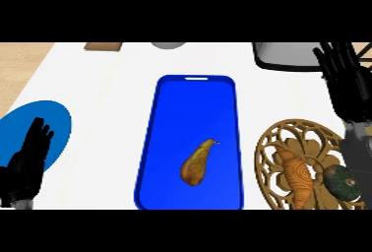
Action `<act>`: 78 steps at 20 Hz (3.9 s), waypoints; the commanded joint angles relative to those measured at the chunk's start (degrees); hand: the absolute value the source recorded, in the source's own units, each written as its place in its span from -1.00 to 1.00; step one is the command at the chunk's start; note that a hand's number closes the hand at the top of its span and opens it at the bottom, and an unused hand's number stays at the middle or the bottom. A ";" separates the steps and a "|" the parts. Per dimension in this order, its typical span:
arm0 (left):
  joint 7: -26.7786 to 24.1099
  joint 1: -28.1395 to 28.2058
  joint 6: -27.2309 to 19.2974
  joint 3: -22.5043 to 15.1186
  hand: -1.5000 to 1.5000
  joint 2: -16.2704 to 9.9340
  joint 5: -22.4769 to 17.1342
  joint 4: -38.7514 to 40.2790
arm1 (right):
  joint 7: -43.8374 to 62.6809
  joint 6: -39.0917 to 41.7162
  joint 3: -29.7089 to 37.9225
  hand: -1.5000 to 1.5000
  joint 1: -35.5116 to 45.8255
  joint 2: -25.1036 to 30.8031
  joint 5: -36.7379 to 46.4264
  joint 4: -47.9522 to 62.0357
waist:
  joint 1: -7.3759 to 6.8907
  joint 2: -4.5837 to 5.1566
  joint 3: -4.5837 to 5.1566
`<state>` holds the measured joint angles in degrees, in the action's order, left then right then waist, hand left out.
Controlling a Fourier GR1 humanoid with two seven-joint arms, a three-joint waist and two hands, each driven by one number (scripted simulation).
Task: Pick the croissant from the placemat and place it in the tiered shelf
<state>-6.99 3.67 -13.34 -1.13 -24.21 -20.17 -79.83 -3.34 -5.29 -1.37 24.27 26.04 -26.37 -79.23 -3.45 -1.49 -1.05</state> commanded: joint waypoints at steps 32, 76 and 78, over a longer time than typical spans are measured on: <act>17.15 -18.73 2.41 -5.40 0.00 1.41 1.87 -5.26 | 29.84 33.73 -18.44 -1.00 0.98 36.41 29.09 -32.51 | 3.02 1.32 1.24; 15.73 -23.01 8.36 2.67 0.00 9.60 11.22 2.16 | 35.72 37.07 -31.50 -1.00 -15.99 5.58 78.50 -24.13 | 3.83 1.55 1.05; 22.60 -16.86 9.50 3.08 0.00 8.31 8.81 -9.65 | 32.35 37.71 -27.86 -1.00 -13.84 4.97 78.56 -19.83 | 3.31 1.46 1.03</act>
<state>12.28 -13.76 -4.25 1.01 -16.17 -10.79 -86.55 32.67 33.45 -31.15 10.47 32.17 49.73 -102.62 -0.04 -0.01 0.00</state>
